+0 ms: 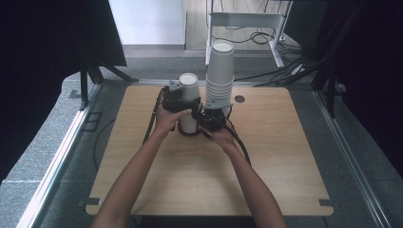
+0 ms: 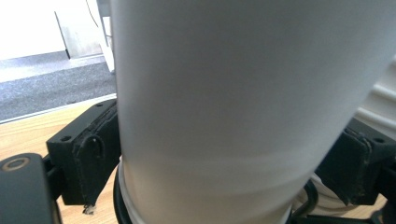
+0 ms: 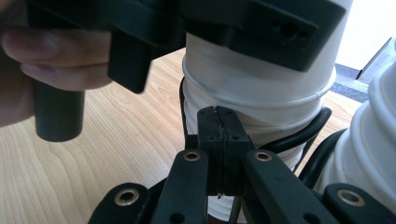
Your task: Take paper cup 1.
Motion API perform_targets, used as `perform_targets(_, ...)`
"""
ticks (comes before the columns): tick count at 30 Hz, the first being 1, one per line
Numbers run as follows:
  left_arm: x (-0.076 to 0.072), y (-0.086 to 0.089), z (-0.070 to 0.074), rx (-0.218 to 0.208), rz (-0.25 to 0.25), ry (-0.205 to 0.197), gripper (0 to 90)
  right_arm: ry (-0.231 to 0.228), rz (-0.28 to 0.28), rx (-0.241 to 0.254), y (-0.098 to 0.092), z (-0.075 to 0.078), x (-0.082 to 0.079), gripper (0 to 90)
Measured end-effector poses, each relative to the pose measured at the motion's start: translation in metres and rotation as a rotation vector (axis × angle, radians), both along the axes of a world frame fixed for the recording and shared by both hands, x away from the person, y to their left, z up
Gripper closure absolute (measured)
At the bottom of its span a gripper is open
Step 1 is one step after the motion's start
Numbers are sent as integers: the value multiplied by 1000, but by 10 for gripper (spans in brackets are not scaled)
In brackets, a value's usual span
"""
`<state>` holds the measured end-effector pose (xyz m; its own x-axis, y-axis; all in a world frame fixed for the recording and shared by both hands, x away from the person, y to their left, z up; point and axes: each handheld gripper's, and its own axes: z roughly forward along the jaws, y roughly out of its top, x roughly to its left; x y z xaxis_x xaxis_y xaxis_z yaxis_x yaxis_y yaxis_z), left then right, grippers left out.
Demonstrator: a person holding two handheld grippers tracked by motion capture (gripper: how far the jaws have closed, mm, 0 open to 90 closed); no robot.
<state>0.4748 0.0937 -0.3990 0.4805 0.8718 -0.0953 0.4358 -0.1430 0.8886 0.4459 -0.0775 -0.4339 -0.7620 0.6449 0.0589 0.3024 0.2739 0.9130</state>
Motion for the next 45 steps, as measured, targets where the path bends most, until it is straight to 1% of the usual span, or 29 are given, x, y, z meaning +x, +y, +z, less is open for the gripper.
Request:
perform_targets(5, 0, -1, -1, 10, 5, -7, 96, -1, 0, -4, 1, -1, 0, 889)
perform_targets(9, 0, -2, -1, 19, 7, -22, 110, 1, -2, -2, 1, -1, 0, 889)
perform_targets(10, 0, -2, 0, 19, 7, -25, 113, 9, -2, 0, 1, -1, 0, 890)
perform_targets(13, -1, -2, 1, 15, 9, -33, 125, 5, 0, -3, 2, -2, 0, 889)
perform_targets(15, -1, -2, 7, 28, 0, -44, 137, -2, 0, -7, 2, -2, 0, 890)
perform_targets(16, -1, -2, 7, 28, 0, -44, 142, -2, 0, -7, 2, -2, 0, 890)
perform_targets(17, 0, -3, 11, 45, -1, -50, 147, 3, -2, -11, 2, -2, -1, 889)
perform_targets(18, 0, -3, 12, 40, 3, -50, 149, 3, -1, -12, 2, -2, 0, 889)
perform_targets(20, 0, -3, 15, 24, 9, -63, 155, 8, -5, -12, 1, -2, 0, 889)
perform_targets(22, 1, -3, 17, 18, 9, -64, 156, 9, -7, -8, 0, -2, 1, 889)
perform_targets(23, 1, -2, 20, 1, 12, -72, 157, 8, -7, -8, 0, -2, 1, 889)
perform_targets(26, 1, -2, 24, -7, 11, -74, 158, 8, -4, -6, 1, -1, 0, 889)
perform_targets(27, 1, 0, 28, -31, 12, -78, 158, 8, -1, -6, 1, -1, 0, 889)
perform_targets(28, 1, 0, 28, -31, 12, -78, 158, 5, 1, -8, 1, -1, 0, 889)
perform_targets(29, 1, 1, 34, -38, 15, -89, 158, 3, 3, -10, 1, -1, 0, 889)
perform_targets(31, 0, 1, 41, -34, 20, -108, 159, 4, 4, -9, 2, -1, -1, 889)
perform_targets(32, 0, 1, 41, -34, 20, -108, 159, 5, 5, -10, 2, -1, -1, 889)
perform_targets(33, -1, 3, 48, -36, 19, -123, 159, 5, 4, -10, 2, -1, -1, 889)
perform_targets(34, -2, 3, 52, -39, 20, -131, 159, 8, 6, -10, 2, -2, -1, 889)
perform_targets(35, -2, 3, 52, -39, 20, -131, 159, 8, 6, -10, 2, -2, -1, 889)
perform_targets(36, -3, 5, 58, -45, 19, -143, 159, 10, 5, -10, 2, -2, -2, 889)
perform_targets(39, -6, 8, 68, -64, 20, -165, 159, 8, 6, -4, 3, -2, -3, 889)
perform_targets(40, -8, 10, 75, -73, 19, -179, 159, -12, 8, -11, 3, -2, -3, 889)
perform_targets(41, -8, 10, 75, -73, 19, -179, 159, -12, 8, -11, 3, -2, -3, 889)
perform_targets(43, -11, 11, 83, -85, 18, -198, 159, -14, 12, -16, 3, -1, -3, 888)
perform_targets(44, -16, 12, 90, -83, 11, -214, 159, -15, 10, -15, 3, -1, -4, 888)
perform_targets(45, -16, 12, 90, -83, 11, -214, 159, -15, 10, -15, 3, -1, -4, 888)
